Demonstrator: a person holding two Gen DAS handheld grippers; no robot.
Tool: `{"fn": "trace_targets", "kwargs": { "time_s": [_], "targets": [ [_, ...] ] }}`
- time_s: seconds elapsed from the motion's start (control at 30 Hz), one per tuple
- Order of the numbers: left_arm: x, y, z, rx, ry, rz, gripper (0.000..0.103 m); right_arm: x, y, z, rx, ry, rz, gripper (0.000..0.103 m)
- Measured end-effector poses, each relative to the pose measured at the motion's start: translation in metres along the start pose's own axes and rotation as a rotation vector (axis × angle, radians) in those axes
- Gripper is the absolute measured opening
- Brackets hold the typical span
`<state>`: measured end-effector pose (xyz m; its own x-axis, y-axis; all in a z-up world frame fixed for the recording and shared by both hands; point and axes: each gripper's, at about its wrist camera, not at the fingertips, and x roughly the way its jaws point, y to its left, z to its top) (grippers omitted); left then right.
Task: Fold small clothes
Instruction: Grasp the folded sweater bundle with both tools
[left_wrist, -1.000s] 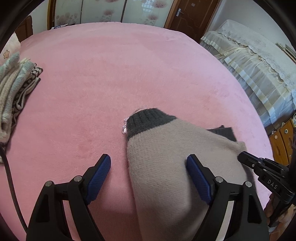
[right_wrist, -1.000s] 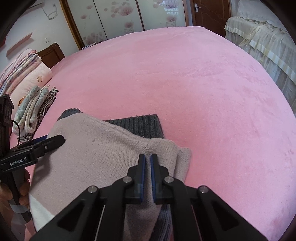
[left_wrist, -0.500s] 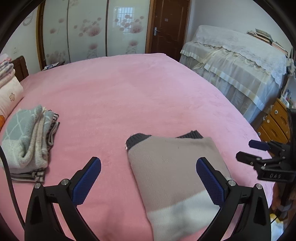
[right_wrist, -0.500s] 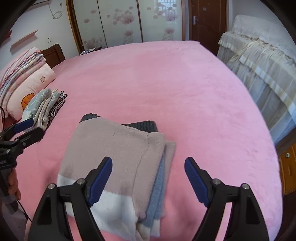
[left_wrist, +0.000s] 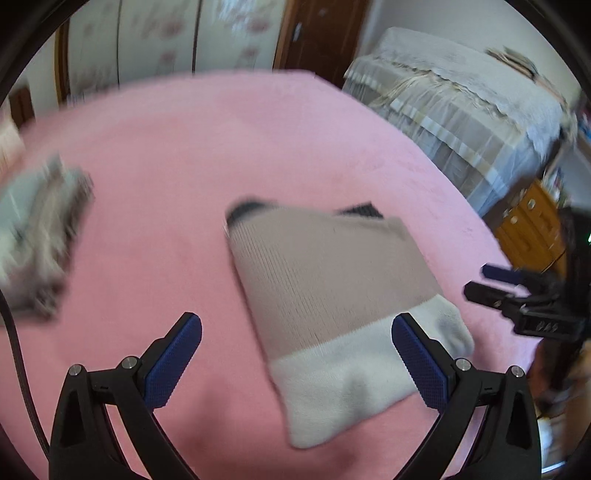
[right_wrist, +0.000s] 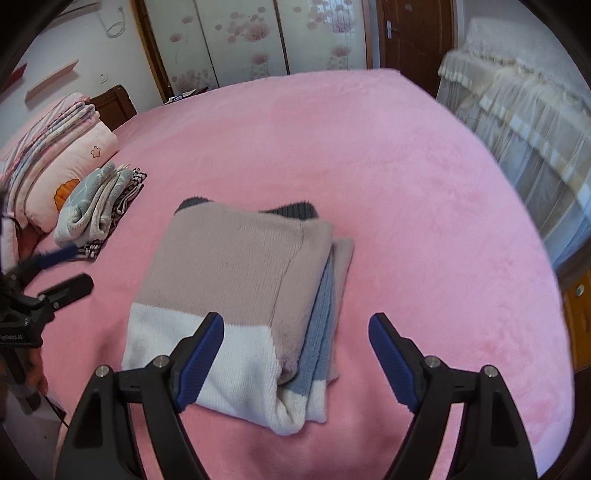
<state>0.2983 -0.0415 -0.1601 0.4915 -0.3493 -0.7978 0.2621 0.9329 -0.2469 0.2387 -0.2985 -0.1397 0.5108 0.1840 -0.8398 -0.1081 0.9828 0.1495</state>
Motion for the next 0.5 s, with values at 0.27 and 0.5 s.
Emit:
{"fn": "trace_targets", "kwargs": {
  "time_s": [0.27,0.5],
  "targets": [
    [0.061,0.034,-0.017,-0.224,0.085,-0.063,0.102,0.054,-0.025,-0.011,0.115,0.070,0.085,0.095],
    [0.088,0.042,-0.023,-0.288,0.096,-0.125,0.102,0.092,-0.047,-0.010,0.228,0.139,0.223,0.096]
  ]
}}
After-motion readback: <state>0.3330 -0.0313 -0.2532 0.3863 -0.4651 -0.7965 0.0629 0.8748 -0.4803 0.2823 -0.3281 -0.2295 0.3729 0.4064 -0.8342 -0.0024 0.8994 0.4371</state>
